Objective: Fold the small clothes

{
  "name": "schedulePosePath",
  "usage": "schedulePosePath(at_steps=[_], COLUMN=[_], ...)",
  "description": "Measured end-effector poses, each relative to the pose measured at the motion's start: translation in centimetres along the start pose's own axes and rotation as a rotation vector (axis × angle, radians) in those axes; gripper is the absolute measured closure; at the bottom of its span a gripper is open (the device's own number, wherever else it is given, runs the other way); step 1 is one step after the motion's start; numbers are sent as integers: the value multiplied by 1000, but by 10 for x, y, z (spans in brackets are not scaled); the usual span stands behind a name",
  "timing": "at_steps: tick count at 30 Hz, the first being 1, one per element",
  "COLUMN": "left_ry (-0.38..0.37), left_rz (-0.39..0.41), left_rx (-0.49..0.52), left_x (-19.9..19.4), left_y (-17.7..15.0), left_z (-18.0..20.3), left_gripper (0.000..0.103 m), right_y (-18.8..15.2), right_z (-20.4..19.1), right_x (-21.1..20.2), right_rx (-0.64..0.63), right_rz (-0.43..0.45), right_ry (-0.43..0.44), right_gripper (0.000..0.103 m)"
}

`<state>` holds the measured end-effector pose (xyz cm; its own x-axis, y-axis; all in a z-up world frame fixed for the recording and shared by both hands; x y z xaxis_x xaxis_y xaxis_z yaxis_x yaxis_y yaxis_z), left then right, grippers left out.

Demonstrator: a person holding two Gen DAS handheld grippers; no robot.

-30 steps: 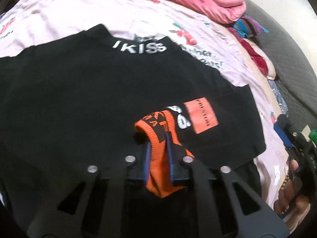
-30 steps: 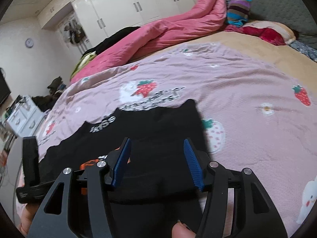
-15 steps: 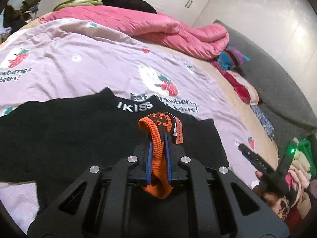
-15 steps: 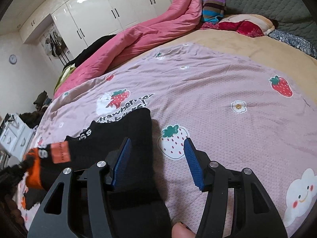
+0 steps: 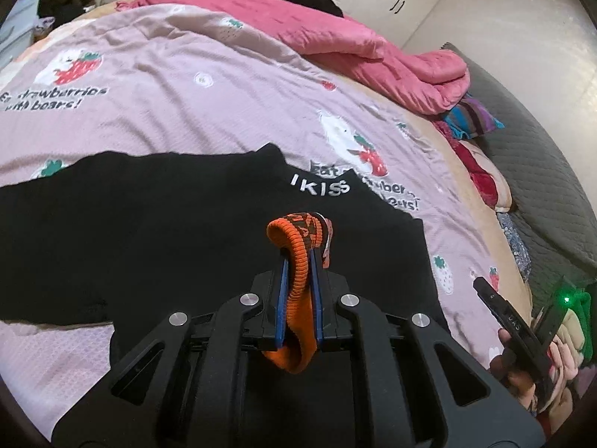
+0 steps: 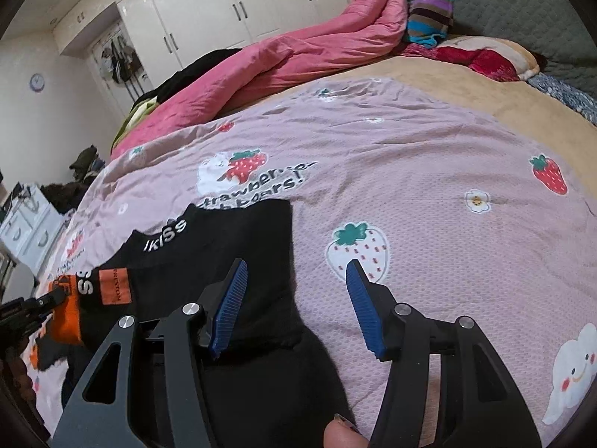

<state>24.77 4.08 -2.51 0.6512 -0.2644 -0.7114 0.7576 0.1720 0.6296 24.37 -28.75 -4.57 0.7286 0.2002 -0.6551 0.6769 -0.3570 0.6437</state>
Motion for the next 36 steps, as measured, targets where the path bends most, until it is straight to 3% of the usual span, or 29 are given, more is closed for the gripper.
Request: schedulePosePath(at_steps=[15, 19, 25, 28, 32, 34, 35, 36], left_ry=[97, 150, 157, 147, 156, 163, 169, 191], left_rz=[-35, -6, -2, -32, -98, -157, -179, -205], left_rx=[6, 10, 23, 39, 68, 79, 88, 104], left_x=[0, -9, -10, 0, 21, 35, 39, 45], left_y=[-9, -5, -5, -9, -21, -31, -35, -39], left_z=[-18, -25, -25, -20, -14, -15, -16, -16], left_gripper=[94, 94, 94, 86, 79, 66, 55, 54], right_y=[-40, -47, -63, -70, -72, -72, -71, -69], right_z=[-68, -80, -75, -63, -59, -60, -60, -59], right_x=[19, 30, 56, 67, 66, 62, 60, 58], right_rx=[-262, -286, -276, -214, -185, -183, -181, -170], right_rz=[-88, -126, -233, -296, -302, -295, -290, -284], right_ry=[69, 89, 43, 39, 54, 58, 61, 66], right_gripper=[49, 49, 49, 49, 49, 49, 49, 49])
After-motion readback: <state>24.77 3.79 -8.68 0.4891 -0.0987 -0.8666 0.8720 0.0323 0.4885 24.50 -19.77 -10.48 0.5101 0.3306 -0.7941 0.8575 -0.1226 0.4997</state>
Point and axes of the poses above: each gripper's, at about its wrist camera, not at the fingertips, and x roughly the way its jaws point, z to its right, y to its top, the point moved 6 cm from there along x, roughly the way its jaws point, and after that the axes turned 11 degrees about x, right-handed, at the moved point
